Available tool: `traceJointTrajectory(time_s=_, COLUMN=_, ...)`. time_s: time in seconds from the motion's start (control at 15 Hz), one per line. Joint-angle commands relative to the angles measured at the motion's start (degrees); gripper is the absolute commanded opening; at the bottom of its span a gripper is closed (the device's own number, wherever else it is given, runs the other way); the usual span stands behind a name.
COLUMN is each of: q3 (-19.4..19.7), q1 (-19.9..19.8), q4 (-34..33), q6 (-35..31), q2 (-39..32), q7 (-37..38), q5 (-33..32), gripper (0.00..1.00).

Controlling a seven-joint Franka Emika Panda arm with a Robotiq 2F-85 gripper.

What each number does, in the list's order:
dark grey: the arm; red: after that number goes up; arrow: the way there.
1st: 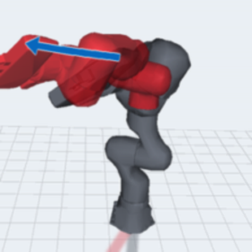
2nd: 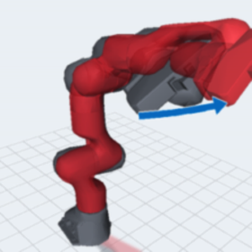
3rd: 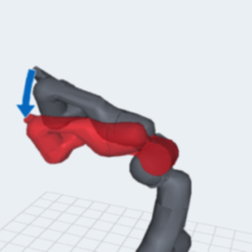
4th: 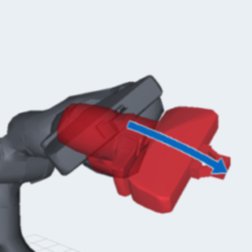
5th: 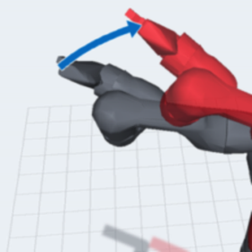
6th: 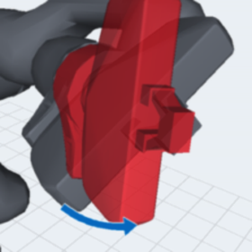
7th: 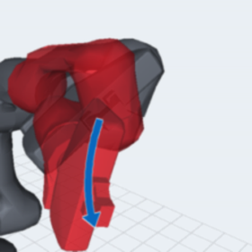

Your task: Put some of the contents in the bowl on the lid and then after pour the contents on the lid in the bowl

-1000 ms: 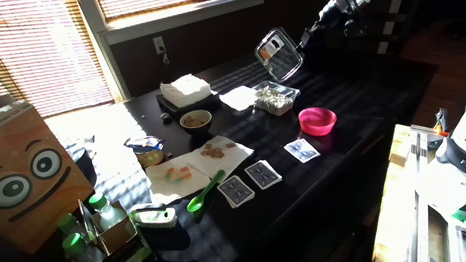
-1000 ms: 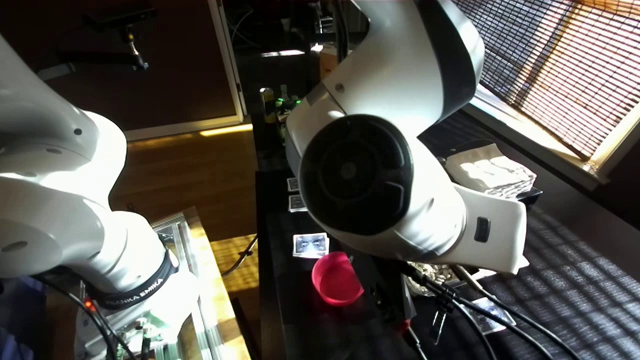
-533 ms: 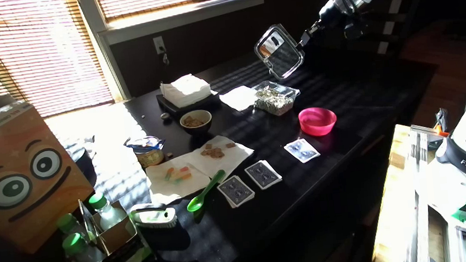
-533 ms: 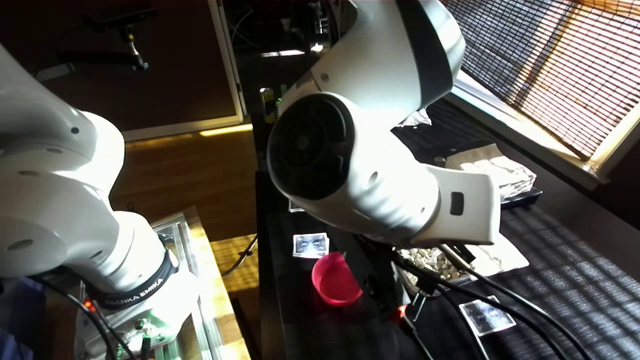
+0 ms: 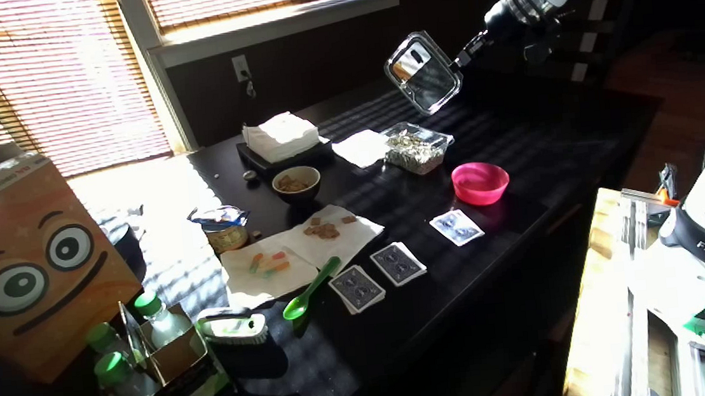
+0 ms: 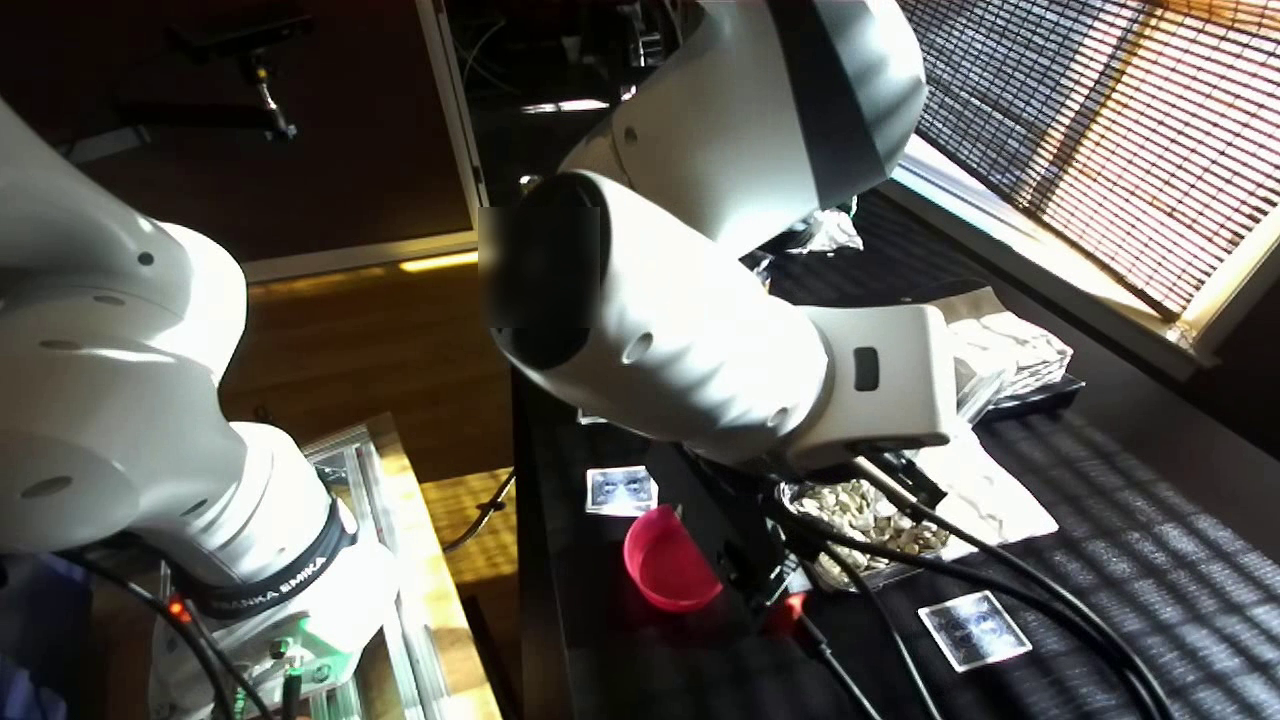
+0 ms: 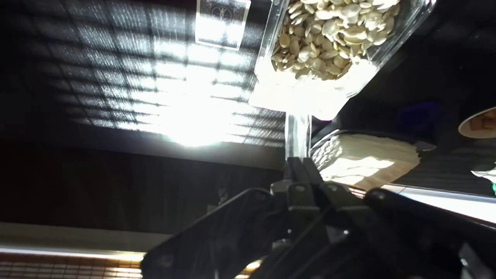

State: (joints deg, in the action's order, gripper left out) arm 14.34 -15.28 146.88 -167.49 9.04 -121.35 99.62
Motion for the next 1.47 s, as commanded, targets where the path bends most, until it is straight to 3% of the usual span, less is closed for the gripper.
traceJointTrajectory(time_s=0.0, q3=-0.80, q1=-0.13, q4=0.89, q6=-1.58, q2=2.79, q7=-10.61, q5=8.41, gripper=0.00)
traceJointTrajectory(time_s=0.6, q3=-1.39, q1=-1.07, q4=0.98, q6=-0.95, q2=3.41, q7=-30.31, q5=22.11, gripper=0.00)
traceJointTrajectory(time_s=0.87, q3=-3.00, q1=-2.64, q4=0.16, q6=-2.93, q2=3.31, q7=-43.86, q5=31.37, gripper=0.00)
traceJointTrajectory(time_s=0.93, q3=-6.68, q1=-6.31, q4=-0.16, q6=-3.91, q2=4.80, q7=-35.94, q5=24.17, gripper=0.00)
traceJointTrajectory(time_s=1.0, q3=-7.48, q1=-7.00, q4=-0.07, q6=-4.18, q2=4.85, q7=-34.95, q5=23.88, gripper=0.00)
traceJointTrajectory(time_s=1.07, q3=-7.48, q1=-7.03, q4=-0.04, q6=-3.94, q2=4.48, q7=-39.08, q5=27.78, gripper=0.00)
traceJointTrajectory(time_s=1.13, q3=-10.64, q1=-10.11, q4=0.10, q6=-4.38, q2=5.76, q7=-34.38, q5=23.48, gripper=0.00)
traceJointTrajectory(time_s=1.27, q3=-12.62, q1=-12.03, q4=0.67, q6=-3.73, q2=6.26, q7=-37.52, q5=26.12, gripper=0.00)
traceJointTrajectory(time_s=1.4, q3=-15.89, q1=-14.90, q4=1.33, q6=-3.40, q2=6.97, q7=-35.76, q5=24.52, gripper=0.00)
